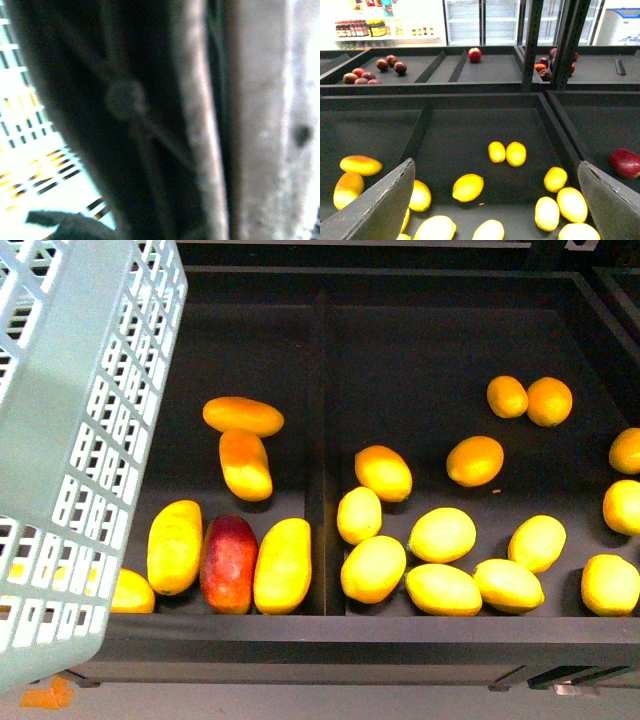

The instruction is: Pick lemon and mango into basket

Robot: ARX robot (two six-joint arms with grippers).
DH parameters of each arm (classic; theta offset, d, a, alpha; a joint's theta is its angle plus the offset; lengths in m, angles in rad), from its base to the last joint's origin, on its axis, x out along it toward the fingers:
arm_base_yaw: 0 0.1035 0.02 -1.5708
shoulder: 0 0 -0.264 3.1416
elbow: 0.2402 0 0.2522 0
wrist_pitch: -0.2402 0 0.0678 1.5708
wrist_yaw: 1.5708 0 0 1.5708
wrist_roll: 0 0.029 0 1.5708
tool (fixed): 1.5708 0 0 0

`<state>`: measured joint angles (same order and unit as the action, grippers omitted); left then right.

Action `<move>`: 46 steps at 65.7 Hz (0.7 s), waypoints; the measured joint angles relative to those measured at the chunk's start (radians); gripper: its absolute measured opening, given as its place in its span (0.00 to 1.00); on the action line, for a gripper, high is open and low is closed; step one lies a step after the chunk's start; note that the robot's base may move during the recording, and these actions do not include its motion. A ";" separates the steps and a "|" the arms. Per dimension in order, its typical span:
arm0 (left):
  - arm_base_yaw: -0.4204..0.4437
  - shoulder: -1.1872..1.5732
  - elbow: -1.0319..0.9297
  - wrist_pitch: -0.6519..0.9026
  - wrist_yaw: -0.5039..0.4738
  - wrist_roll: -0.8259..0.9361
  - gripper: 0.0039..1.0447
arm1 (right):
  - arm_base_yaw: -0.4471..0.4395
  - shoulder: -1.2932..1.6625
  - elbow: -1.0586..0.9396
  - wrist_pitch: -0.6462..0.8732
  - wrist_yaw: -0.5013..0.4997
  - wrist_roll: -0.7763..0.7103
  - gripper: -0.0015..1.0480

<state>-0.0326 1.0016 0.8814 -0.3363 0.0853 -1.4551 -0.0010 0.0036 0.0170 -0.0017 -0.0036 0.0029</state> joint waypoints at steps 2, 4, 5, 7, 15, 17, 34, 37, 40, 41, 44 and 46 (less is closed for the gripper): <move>-0.018 0.045 0.052 -0.082 -0.004 0.121 0.13 | 0.000 0.000 0.000 0.000 0.000 0.000 0.92; -0.041 0.094 0.089 -0.100 -0.011 0.258 0.13 | 0.000 0.000 0.000 0.000 0.000 0.000 0.92; -0.047 0.107 0.096 -0.100 -0.011 0.293 0.13 | 0.000 0.000 0.000 0.000 0.000 0.000 0.92; -0.072 0.157 0.121 -0.088 -0.018 0.421 0.13 | 0.000 0.000 0.000 0.000 0.000 0.000 0.92; -0.163 0.319 0.195 -0.033 -0.053 0.599 0.13 | 0.000 0.000 0.000 0.000 0.002 0.000 0.92; -0.183 0.346 0.215 -0.024 -0.051 0.608 0.13 | 0.000 0.000 0.000 0.000 0.002 0.000 0.92; -0.375 0.493 0.348 0.029 0.034 0.622 0.13 | 0.000 0.000 0.000 0.000 0.001 0.000 0.92; -0.402 0.505 0.359 0.029 0.048 0.618 0.13 | 0.000 0.000 0.000 0.000 0.002 0.000 0.92; -0.431 0.515 0.363 0.029 0.065 0.608 0.13 | 0.000 0.000 0.000 0.000 0.003 0.000 0.92; -0.436 0.517 0.363 0.029 0.067 0.607 0.13 | 0.000 0.000 0.000 0.000 0.004 0.000 0.92; -0.453 0.521 0.364 0.029 0.074 0.597 0.13 | 0.000 0.000 0.000 0.000 0.004 0.000 0.92; -0.462 0.523 0.364 0.029 0.080 0.586 0.13 | 0.000 0.000 0.000 0.000 0.004 0.000 0.92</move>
<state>-0.4950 1.5249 1.2449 -0.3069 0.1654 -0.8696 -0.0006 0.0036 0.0170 -0.0017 0.0002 0.0029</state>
